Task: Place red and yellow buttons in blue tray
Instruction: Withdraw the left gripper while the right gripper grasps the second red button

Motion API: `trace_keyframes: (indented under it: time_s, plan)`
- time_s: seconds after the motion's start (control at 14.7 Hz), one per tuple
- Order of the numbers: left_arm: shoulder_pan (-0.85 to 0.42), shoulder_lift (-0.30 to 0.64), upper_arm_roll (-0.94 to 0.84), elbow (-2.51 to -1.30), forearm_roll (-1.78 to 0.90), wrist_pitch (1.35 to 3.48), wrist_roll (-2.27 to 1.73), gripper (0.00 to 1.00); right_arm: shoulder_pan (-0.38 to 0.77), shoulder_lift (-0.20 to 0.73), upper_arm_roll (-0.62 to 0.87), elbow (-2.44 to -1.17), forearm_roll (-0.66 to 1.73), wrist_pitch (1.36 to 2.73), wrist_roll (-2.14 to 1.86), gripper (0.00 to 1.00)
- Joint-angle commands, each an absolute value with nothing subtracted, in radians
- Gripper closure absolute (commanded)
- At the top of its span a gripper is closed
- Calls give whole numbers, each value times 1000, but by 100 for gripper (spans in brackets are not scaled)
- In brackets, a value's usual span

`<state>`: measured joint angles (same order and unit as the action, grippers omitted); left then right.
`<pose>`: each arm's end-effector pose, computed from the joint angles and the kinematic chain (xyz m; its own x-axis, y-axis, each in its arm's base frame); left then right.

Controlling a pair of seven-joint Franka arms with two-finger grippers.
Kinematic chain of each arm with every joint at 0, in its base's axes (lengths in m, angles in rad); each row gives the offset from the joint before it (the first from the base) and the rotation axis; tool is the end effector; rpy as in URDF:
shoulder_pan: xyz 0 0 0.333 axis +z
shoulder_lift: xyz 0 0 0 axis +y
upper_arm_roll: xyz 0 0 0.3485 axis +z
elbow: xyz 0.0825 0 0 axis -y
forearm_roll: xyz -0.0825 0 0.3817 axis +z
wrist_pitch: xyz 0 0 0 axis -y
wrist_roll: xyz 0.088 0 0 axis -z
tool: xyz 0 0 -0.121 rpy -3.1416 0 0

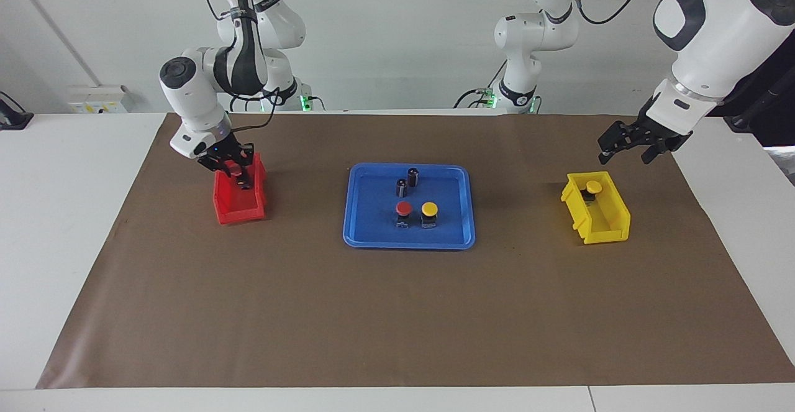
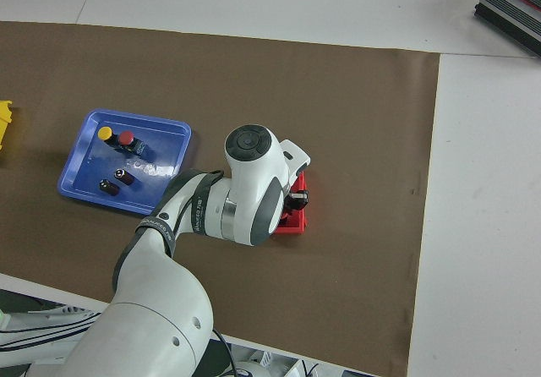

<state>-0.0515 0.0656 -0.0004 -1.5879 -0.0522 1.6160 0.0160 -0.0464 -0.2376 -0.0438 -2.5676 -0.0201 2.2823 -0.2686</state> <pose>0.5747 -0.0360 0.6020 0.9972 -0.0654 -0.0367 -0.0635 -0.9966 0.0526 0.4122 -0.0378 0.3631 0.9802 0.1921 -0.0473 0.1920 -0.9814 -0.0086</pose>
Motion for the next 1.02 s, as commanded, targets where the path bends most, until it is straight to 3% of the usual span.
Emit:
trace_keyframes:
  time_s: [0.0, 0.27, 0.48, 0.68, 0.95]
  plan:
    - [-34, 81, -8, -1554, -40, 1598, 61, 0, -55, -223, -37, -2507, -8, 2254, -308, 73]
    - [-9, 66, -5, -1610, -40, 1664, 66, 0, -54, -195, -32, -2308, -24, 2065, -333, 73]
    - [2, 55, -5, -1638, -40, 1687, 66, 0, -17, -102, -6, -2052, -25, 1870, -286, 73]
    - [2, 54, -5, -1643, -40, 1687, 66, 0, 127, -8, -2, -1873, -6, 1815, -50, 72]
    - [2, 43, -5, -1667, -40, 1706, 67, 0, 348, 211, -2, -1611, 81, 1841, 355, 72]
